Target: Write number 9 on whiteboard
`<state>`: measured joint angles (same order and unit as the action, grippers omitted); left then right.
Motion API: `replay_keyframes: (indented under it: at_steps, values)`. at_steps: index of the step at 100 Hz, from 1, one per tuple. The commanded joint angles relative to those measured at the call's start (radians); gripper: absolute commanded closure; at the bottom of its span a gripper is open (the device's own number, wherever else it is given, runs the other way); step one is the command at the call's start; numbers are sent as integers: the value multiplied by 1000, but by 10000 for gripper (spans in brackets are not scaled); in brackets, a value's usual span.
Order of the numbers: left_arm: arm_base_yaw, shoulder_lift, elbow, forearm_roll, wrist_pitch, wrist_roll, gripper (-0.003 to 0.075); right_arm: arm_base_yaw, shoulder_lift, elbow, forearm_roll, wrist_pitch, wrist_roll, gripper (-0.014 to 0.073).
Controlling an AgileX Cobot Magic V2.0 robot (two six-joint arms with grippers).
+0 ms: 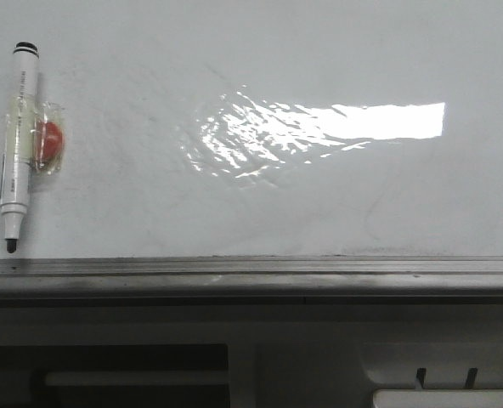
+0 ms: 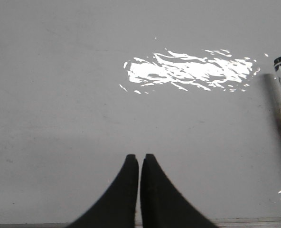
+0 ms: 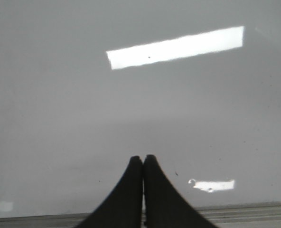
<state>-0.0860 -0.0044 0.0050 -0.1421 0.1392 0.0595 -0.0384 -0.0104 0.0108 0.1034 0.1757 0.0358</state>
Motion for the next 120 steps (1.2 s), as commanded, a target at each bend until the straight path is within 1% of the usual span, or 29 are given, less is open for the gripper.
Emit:
replay_keyframes:
  at_steps: [1, 7, 10, 23, 37, 43, 48, 63, 67, 72, 76, 81, 84, 86, 88, 94, 98, 106, 112, 115, 120]
  values:
    - [5, -26, 26, -60, -85, -1, 741, -4, -5, -16, 67, -54, -9, 663]
    - [5, -17, 19, -171, -92, -1, 741, -4, 5, -35, 107, -50, -9, 662]
    - [5, -8, 12, -200, -90, -1, 741, -4, 15, -43, 122, -50, -9, 662]
    - [5, 53, -63, -207, -50, 1, 741, -4, 100, -106, 140, -10, -9, 662]
    - [5, 139, -170, -207, -47, 3, 741, -4, 263, -216, 136, 125, -9, 662]
    - [5, 173, -206, -182, -47, 3, 741, -4, 339, -259, 136, 155, -9, 663]
    - [5, 195, -227, -154, -47, 5, 741, -4, 399, -288, 136, 153, -9, 663]
    - [5, 248, -243, 25, -62, 5, 739, -2, 488, -312, 136, 141, -9, 663]
    - [5, 258, -243, 39, -70, 5, 737, -2, 501, -311, 136, 143, -9, 663]
    - [5, 268, -243, 37, -86, 5, 710, -2, 515, -311, 136, 140, -9, 663]
    - [5, 274, -243, 37, -104, 5, 652, -2, 525, -311, 136, 132, -9, 663]
    - [5, 283, -243, 37, -130, 5, 548, -2, 532, -311, 136, 124, -9, 663]
    - [5, 288, -241, 37, -152, 5, 460, -2, 533, -311, 136, 124, -9, 663]
    - [5, 294, -237, 37, -167, 5, 424, -2, 533, -311, 136, 124, -9, 663]
    - [5, 302, -237, 37, -184, 5, 360, -2, 533, -311, 136, 124, -9, 663]
    - [5, 319, -230, 34, -222, 3, 281, -2, 533, -311, 136, 124, -9, 663]
    - [5, 334, -225, 18, -246, -9, 272, -2, 533, -311, 136, 124, -9, 663]
    - [5, 371, -224, -23, -296, -32, 318, -2, 533, -311, 136, 124, -9, 663]
    - [-11, 404, -232, 23, -300, -32, 356, -2, 533, -311, 136, 124, -9, 663]
    - [-23, 419, -238, 64, -310, -32, 367, -2, 533, -311, 136, 124, -9, 663]
    - [-57, 447, -246, 85, -334, -32, 373, -2, 533, -311, 136, 124, -9, 663]
